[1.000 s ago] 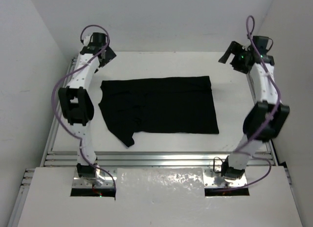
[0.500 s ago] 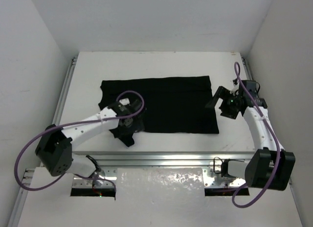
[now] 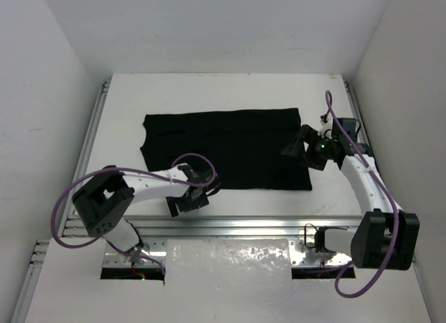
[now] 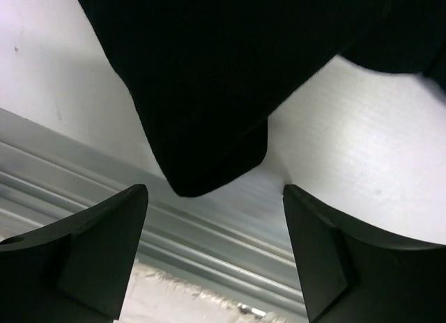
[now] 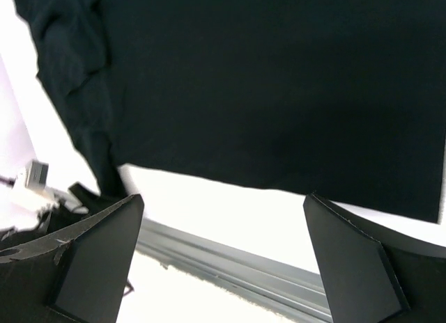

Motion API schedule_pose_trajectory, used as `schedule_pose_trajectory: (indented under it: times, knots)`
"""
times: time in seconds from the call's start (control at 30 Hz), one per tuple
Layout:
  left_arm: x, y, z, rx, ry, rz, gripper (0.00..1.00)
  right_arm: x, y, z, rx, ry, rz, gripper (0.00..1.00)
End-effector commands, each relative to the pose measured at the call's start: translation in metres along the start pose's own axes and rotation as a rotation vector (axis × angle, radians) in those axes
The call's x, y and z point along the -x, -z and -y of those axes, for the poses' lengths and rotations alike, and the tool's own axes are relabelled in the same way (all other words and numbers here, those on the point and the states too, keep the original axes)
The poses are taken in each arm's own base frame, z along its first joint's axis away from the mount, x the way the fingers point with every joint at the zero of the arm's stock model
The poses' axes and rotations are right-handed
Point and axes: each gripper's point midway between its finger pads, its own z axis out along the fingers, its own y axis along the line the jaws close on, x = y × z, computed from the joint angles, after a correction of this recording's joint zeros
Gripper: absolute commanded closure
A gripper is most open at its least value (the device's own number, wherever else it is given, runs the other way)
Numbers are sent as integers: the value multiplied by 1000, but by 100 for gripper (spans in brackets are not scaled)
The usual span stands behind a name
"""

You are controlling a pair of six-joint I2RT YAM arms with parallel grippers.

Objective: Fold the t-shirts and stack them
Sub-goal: Fold the tshirt

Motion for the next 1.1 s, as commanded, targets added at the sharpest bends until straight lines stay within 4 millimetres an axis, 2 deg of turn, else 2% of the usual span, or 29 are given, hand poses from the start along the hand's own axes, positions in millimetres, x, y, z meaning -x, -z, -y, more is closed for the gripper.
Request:
schedule_pose_trajectory:
  times: [0.0, 0.1, 0.13, 0.17, 0.27, 0.3, 0.33, 0.43, 0.47, 0.5, 0.57, 0.6, 0.7, 0.8, 0.93, 0.97, 1.03, 1.07]
  knots:
    - [16, -6, 5, 16, 77, 85, 23, 9, 9, -26, 86, 53, 41, 1]
    - [30, -8, 15, 16, 57, 135, 30, 12, 12, -29, 81, 59, 50, 1]
    - [31, -9, 14, 34, 45, 137, 32, 11, 13, -29, 84, 62, 48, 1]
    - [33, -11, 11, 53, 35, 140, 39, 12, 14, -30, 86, 63, 50, 1]
    - [40, -13, 2, 99, 27, 172, 42, 11, 13, -29, 84, 72, 50, 1]
    - [39, -16, -3, 105, 27, 167, 47, 9, 12, -27, 79, 72, 48, 1]
    - [41, -15, 2, 78, 36, 169, 52, 9, 12, -26, 76, 79, 51, 1]
    - [42, -13, 3, 64, 31, 166, 74, 12, 11, -19, 39, 95, 64, 1]
    - [43, -10, 3, 59, 25, 164, 87, 12, 10, -17, 31, 95, 64, 1]
    - [43, -6, 5, 53, 23, 163, 94, 11, 7, -14, 17, 91, 49, 1]
    - [50, 10, 7, 19, 34, 171, 100, 9, 3, -9, -1, 81, 29, 1]
    - [56, 21, 12, -11, 42, 183, 100, 9, 2, -7, -13, 74, 24, 1]
    - [77, 55, 11, -62, 46, 221, 100, 9, -7, 9, -74, 65, -7, 1]
    - [100, 71, 5, -43, 83, 234, 100, 10, -11, 16, -109, 70, -31, 1]
    - [139, 81, -7, -32, 141, 278, 100, 16, -18, 32, -195, 80, -58, 1]
    - [156, 82, -9, -51, 193, 286, 100, 20, -19, 35, -208, 81, -53, 1]
    - [171, 81, -9, -79, 194, 280, 100, 17, -25, 45, -241, 78, -95, 1]
    - [181, 82, -1, -117, 204, 293, 100, 23, -25, 43, -245, 87, -92, 1]
